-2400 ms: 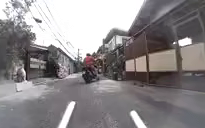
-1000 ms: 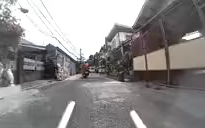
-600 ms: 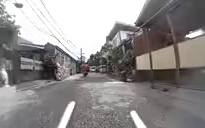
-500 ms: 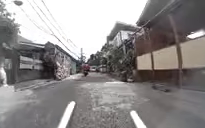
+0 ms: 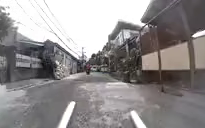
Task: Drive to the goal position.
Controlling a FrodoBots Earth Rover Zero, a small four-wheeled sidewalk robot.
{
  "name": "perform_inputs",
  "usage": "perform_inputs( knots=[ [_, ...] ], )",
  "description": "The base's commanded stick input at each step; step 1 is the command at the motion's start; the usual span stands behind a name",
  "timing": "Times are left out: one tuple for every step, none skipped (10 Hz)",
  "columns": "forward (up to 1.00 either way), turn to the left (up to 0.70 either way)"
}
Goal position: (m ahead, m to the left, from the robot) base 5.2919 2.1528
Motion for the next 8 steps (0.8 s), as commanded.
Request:
perform_inputs(
  knots=[
    [0.85, 0.00],
    [0.85, 0.00],
    [0.85, 0.00],
    [0.85, 0.00],
    [0.85, 0.00],
    [0.85, 0.00],
    [0.85, 0.00],
    [0.85, 0.00]
  ],
)
